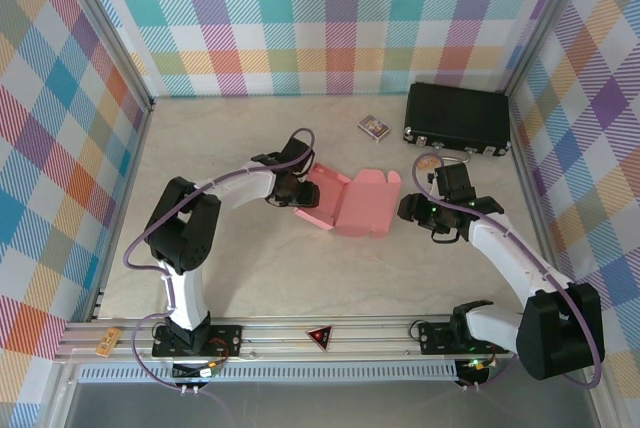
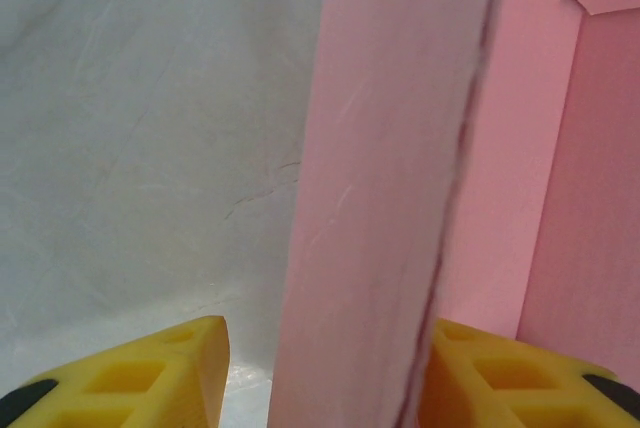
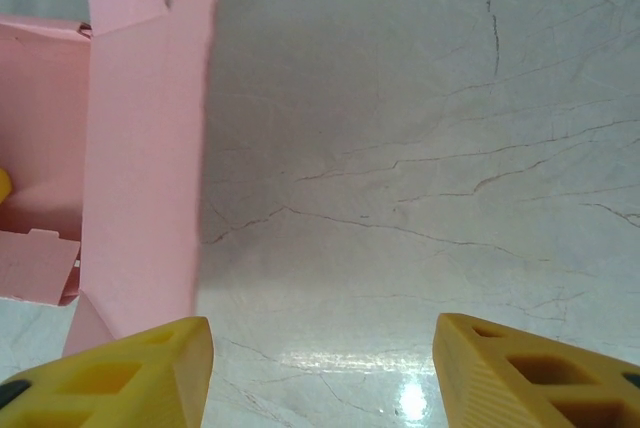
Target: Fold the paper box
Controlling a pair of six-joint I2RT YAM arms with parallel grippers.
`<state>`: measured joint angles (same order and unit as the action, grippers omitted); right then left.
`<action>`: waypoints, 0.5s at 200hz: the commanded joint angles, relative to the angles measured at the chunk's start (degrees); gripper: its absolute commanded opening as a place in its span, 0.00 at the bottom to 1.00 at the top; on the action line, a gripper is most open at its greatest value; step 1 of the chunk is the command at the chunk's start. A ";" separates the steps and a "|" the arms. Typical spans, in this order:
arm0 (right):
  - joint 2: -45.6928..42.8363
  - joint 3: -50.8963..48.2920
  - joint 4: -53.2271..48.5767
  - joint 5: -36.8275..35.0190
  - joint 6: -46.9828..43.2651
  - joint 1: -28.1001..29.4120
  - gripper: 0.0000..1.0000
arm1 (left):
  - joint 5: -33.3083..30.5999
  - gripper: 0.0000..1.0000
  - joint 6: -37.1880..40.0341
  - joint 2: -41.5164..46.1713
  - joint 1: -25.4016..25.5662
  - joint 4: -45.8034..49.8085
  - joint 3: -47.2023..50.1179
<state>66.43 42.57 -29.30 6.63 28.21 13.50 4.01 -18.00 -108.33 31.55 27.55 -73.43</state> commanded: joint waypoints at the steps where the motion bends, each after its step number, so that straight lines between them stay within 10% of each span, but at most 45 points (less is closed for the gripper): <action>1: 0.08 2.17 -1.45 -0.39 -1.05 -0.22 0.61 | 0.97 0.50 -4.98 2.99 -0.45 -2.44 2.41; 100: 1.85 3.53 -1.19 0.69 -1.93 -0.18 0.63 | -0.47 0.39 -19.62 6.49 -0.35 -7.09 9.99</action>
<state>67.31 44.47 -29.67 6.50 27.44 13.50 4.86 -32.77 -104.20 31.55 21.28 -64.66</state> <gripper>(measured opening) 0.624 0.384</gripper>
